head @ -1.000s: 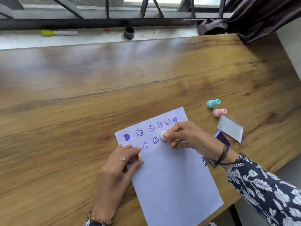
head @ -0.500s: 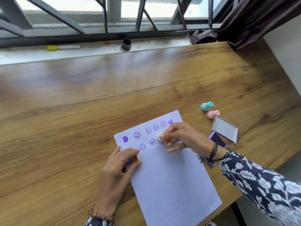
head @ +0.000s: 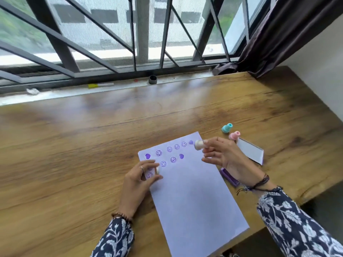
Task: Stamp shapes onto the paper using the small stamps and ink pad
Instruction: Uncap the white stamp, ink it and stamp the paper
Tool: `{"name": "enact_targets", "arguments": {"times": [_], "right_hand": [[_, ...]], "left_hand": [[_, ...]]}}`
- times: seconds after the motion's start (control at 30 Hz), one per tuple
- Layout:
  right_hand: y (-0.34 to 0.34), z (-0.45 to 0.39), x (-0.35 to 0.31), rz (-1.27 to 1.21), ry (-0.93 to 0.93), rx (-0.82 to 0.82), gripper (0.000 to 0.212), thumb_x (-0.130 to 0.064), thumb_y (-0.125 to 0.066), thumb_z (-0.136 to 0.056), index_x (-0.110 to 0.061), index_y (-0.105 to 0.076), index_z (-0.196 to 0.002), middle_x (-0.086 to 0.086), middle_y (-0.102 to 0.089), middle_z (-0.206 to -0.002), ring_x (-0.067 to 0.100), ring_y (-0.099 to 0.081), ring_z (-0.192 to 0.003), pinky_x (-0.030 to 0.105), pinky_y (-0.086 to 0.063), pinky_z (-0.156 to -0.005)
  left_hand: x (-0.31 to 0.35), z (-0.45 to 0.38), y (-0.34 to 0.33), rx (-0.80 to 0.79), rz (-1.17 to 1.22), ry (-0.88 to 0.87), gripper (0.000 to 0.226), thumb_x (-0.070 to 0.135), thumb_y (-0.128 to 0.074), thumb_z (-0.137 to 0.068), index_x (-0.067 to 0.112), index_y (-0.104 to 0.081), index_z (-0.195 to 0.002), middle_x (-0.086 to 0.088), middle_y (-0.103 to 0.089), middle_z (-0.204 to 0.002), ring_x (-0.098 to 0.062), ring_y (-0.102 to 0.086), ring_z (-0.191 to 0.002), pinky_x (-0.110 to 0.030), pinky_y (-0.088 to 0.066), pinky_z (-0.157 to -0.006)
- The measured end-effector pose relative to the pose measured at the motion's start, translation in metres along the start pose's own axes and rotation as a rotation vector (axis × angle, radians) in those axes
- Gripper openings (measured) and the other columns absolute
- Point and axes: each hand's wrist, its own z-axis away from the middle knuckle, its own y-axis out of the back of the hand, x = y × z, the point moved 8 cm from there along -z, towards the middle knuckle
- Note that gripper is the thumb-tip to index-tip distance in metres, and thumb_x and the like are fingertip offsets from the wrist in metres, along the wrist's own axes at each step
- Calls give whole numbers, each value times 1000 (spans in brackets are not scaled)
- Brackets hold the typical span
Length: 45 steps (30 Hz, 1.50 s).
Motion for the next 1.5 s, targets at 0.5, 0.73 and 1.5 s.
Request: {"name": "enact_targets", "arguments": {"times": [0.5,0.73,1.5], "right_hand": [[-17,91,11,4,96,-138,8,-16,-71,-73,-12,-72,-80,5,-64,-67,14,-61,-60,28,-58,-64],[-12,107,1,103,175,-144,7,-7,-66,-80,-7,-72,-84,9,-64,-70,14,-61,-62,27,-59,-66],[23,124,4,180,362,-134,17,-10,-68,-79,-17,-74,-93,5,-76,-84,20,-73,-75,20,-56,-68]], "left_hand": [[68,40,-41,4,544,195,31,-4,-77,-61,17,-71,-83,3,-75,-86,-12,-69,-82,-15,-52,-69],[97,50,-52,-23,557,161,28,-3,-76,-60,11,-69,-83,1,-76,-77,-9,-70,-74,-13,-52,-64],[118,66,-81,-71,551,163,17,15,-78,-54,15,-71,-69,-1,-75,-72,-9,-67,-66,-16,-52,-63]]}}
